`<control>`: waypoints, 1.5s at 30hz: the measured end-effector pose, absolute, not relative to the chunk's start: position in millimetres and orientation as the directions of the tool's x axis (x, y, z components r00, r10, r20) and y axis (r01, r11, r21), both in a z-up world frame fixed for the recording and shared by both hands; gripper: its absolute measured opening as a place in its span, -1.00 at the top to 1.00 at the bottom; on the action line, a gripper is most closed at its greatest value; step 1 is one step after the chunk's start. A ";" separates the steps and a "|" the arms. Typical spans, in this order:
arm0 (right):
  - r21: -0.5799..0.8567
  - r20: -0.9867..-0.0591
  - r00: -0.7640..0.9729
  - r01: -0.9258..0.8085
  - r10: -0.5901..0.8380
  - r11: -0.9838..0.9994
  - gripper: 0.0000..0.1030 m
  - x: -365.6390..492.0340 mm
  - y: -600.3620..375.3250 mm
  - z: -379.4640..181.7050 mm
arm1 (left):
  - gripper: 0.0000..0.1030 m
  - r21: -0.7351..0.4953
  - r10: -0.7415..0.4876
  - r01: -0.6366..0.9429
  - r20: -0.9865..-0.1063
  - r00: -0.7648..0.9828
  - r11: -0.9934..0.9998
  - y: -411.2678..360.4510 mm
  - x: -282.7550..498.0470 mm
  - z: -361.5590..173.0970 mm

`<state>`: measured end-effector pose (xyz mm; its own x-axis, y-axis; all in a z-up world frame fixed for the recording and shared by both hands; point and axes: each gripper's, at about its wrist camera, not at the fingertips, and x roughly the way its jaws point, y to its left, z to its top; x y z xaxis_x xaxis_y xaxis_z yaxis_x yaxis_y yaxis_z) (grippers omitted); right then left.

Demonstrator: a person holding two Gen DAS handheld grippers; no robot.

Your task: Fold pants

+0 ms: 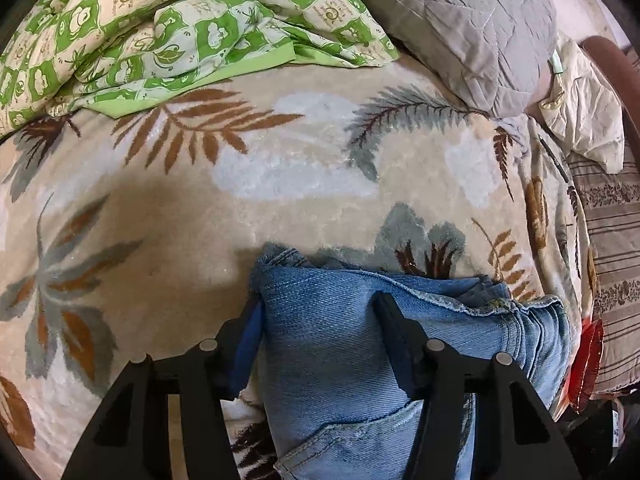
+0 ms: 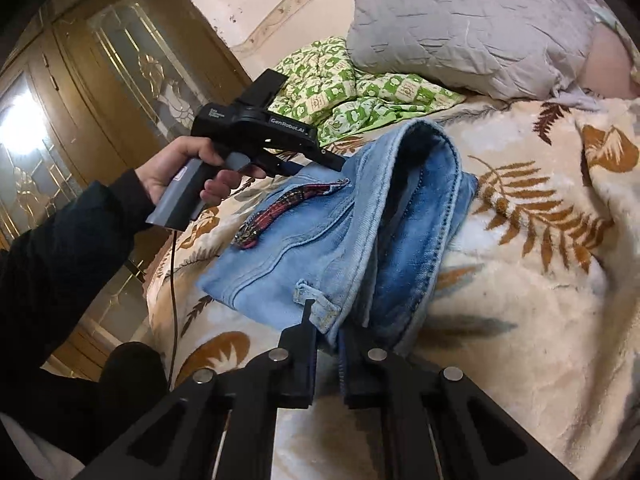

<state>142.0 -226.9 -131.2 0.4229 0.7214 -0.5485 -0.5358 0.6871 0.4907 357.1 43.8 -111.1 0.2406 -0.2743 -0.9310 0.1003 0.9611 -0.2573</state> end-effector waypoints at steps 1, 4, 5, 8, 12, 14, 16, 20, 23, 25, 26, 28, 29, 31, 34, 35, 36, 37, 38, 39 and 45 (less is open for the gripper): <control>0.489 -0.550 0.424 -0.535 0.720 0.689 0.83 141.9 -226.5 -130.8 | -0.13 -0.255 -0.272 0.099 -0.931 0.242 0.962 43.6 357.1 -111.5; 0.474 -0.559 0.429 -0.536 0.709 0.698 0.83 141.4 -222.3 -126.9 | -0.16 -0.247 -0.264 0.097 -0.930 0.254 0.964 42.0 355.8 -110.8; 0.473 -0.560 0.431 -0.534 0.707 0.700 0.83 141.3 -222.6 -125.9 | -0.25 -0.245 -0.262 0.097 -0.927 0.267 0.965 42.6 354.0 -108.9; 0.472 -0.562 0.435 -0.530 0.703 0.705 0.77 141.4 -220.4 -118.0 | -0.39 -0.271 -0.282 0.079 -0.912 0.299 0.959 51.4 345.7 -102.6; 0.433 -0.591 0.449 -0.524 0.670 0.733 0.63 140.4 -214.0 -102.6 | -0.76 -0.272 -0.294 0.112 -0.892 0.344 0.956 59.6 319.9 -89.6; 0.431 -0.601 0.444 -0.520 0.664 0.737 0.28 141.2 -211.8 -94.8 | -0.84 -0.249 -0.289 0.152 -0.878 0.381 0.956 62.9 298.5 -80.8; 0.437 -0.588 0.469 -0.502 0.660 0.746 -0.75 141.4 -213.0 -86.1 | -0.86 -0.243 -0.304 0.194 -0.859 0.411 0.950 66.2 277.2 -73.6; 0.492 -0.532 0.496 -0.478 0.686 0.728 -0.76 153.9 -220.6 -71.0 | -0.86 -0.186 -0.336 0.328 -0.804 0.491 0.926 69.0 217.5 -58.9; 0.539 -0.536 0.489 -0.430 0.688 0.725 -0.77 177.8 -223.8 -67.6 | -0.86 -0.072 -0.335 0.452 -0.776 0.534 0.889 61.6 175.6 -58.5; 0.570 -0.559 0.476 -0.374 0.679 0.731 -0.77 201.5 -225.6 -70.6 | -0.86 0.022 -0.308 0.512 -0.776 0.550 0.859 53.0 155.0 -64.0; 0.596 -0.562 0.463 -0.349 0.686 0.724 -0.76 213.2 -226.9 -73.1 | -0.86 0.076 -0.293 0.539 -0.771 0.565 0.839 47.5 144.2 -67.9; 0.648 -0.562 0.433 -0.298 0.705 0.700 -0.76 232.5 -227.8 -79.0 | -0.86 0.164 -0.273 0.570 -0.751 0.602 0.805 38.5 126.8 -74.2; 0.664 -0.560 0.427 -0.280 0.709 0.693 -0.76 239.3 -227.8 -80.7 | -0.86 0.186 -0.269 0.574 -0.742 0.614 0.797 36.5 123.3 -76.2; 0.680 -0.567 0.418 -0.249 0.710 0.689 -0.76 253.3 -225.0 -82.3 | -0.86 0.216 -0.258 0.585 -0.742 0.619 0.782 31.4 119.5 -82.3; 0.676 -0.590 0.400 -0.231 0.701 0.700 -0.76 265.4 -218.4 -84.2 | -0.86 0.254 -0.264 0.625 -0.743 0.614 0.738 23.8 110.6 -89.2; 0.675 -0.596 0.395 -0.224 0.699 0.703 -0.76 268.6 -216.6 -85.3 | -0.86 0.290 -0.245 0.618 -0.734 0.634 0.730 21.6 109.0 -91.5; 0.677 -0.601 0.388 -0.219 0.699 0.703 -0.76 271.5 -214.7 -86.6 | -0.84 0.316 -0.226 0.607 -0.726 0.649 0.729 20.8 106.4 -93.8; 0.678 -0.603 0.384 -0.215 0.699 0.703 -0.74 273.6 -213.0 -88.1 | -0.71 0.347 -0.200 0.590 -0.717 0.668 0.729 20.1 107.7 -96.0; 0.676 -0.608 0.383 -0.211 0.696 0.706 -0.73 275.1 -212.1 -89.5 | -0.26 0.365 -0.178 0.578 -0.715 0.676 0.730 19.9 110.9 -98.6; 0.670 -0.619 0.378 -0.204 0.689 0.714 -0.66 276.9 -209.8 -91.3 | 0.05 0.362 -0.171 0.579 -0.724 0.668 0.730 19.2 112.8 -100.7; 0.621 -0.666 0.355 -0.224 0.656 0.751 0.83 280.7 -197.6 -99.6 | 0.63 0.315 -0.183 0.598 -0.759 0.625 0.737 28.3 117.4 -109.0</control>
